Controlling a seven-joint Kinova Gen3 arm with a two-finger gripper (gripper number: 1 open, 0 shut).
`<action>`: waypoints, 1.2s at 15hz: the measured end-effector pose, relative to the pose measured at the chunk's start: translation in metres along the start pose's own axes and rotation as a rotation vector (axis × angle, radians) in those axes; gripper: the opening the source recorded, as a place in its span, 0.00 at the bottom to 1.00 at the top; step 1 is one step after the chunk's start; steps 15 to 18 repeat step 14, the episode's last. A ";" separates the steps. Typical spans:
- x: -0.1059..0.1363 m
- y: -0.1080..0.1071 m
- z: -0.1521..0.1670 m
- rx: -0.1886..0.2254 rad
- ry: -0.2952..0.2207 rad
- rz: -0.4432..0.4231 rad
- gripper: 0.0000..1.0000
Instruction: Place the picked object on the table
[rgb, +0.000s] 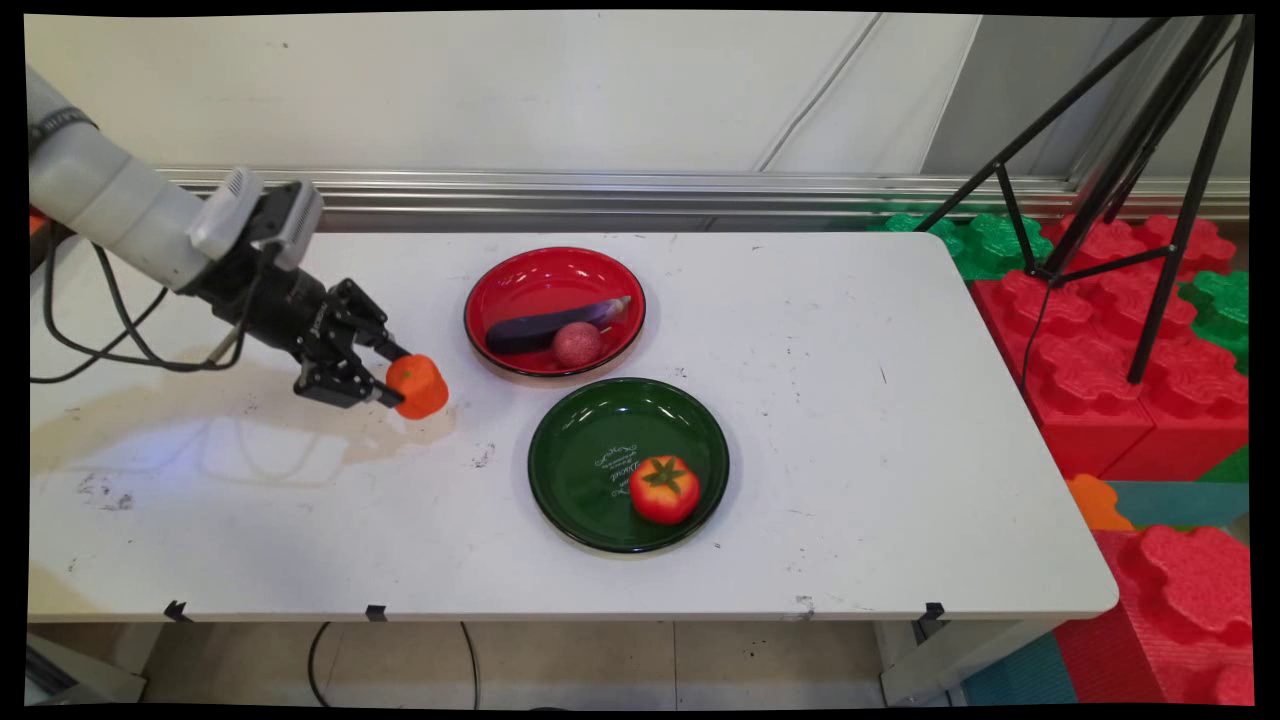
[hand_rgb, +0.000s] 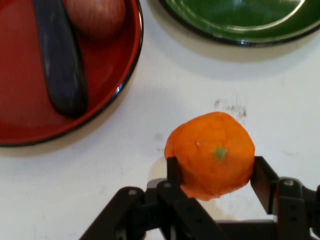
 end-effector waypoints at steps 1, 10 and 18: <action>-0.003 -0.001 0.005 -0.002 -0.011 -0.004 0.00; -0.022 -0.005 0.033 -0.012 -0.051 -0.029 0.00; -0.026 -0.007 0.033 -0.006 -0.047 -0.041 1.00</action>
